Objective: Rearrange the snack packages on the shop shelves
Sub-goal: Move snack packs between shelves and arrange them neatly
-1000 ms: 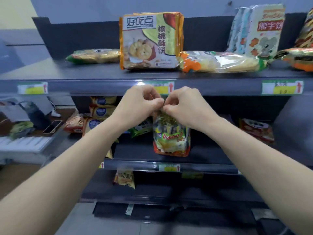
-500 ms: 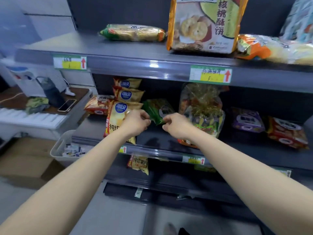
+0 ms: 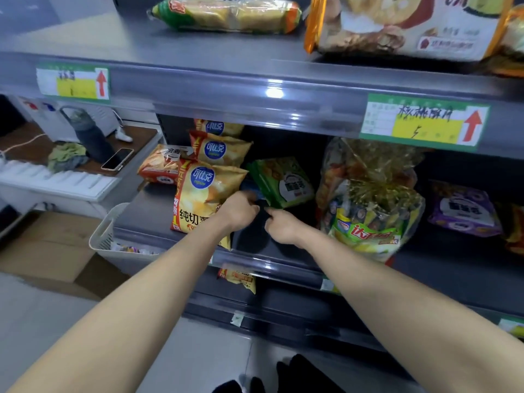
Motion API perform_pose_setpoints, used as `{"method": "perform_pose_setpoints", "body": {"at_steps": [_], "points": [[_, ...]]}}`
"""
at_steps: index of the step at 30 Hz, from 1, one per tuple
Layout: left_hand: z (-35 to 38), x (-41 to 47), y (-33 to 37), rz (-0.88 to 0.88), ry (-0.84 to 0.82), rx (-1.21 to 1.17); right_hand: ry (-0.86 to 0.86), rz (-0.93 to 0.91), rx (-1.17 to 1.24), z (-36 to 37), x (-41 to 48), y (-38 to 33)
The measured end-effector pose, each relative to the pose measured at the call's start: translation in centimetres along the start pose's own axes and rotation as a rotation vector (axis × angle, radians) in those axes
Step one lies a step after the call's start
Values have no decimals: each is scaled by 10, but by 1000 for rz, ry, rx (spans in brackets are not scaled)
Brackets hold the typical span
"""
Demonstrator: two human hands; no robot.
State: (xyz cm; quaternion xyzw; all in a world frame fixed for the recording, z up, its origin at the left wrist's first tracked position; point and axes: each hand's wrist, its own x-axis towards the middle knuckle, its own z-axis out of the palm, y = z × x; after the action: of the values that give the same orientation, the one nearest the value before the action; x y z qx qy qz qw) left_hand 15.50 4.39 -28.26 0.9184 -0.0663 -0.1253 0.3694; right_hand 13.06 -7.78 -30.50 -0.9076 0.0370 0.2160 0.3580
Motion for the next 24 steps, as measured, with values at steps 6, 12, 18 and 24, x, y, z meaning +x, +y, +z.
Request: {"method": "perform_pose_setpoints", "body": {"at_steps": [6,12,18,24], "points": [[13,15,-16,-36,-86,-9,5,29,-23,6,18,5],[19,28,-18,-62,-136,-63,244,20,50,-10,28,7],[30,42,-11,-99,-155,-204,205,-2,123,-6,42,12],[38,59,-18,-163,-140,-170,164,41,203,-14,59,17]]}}
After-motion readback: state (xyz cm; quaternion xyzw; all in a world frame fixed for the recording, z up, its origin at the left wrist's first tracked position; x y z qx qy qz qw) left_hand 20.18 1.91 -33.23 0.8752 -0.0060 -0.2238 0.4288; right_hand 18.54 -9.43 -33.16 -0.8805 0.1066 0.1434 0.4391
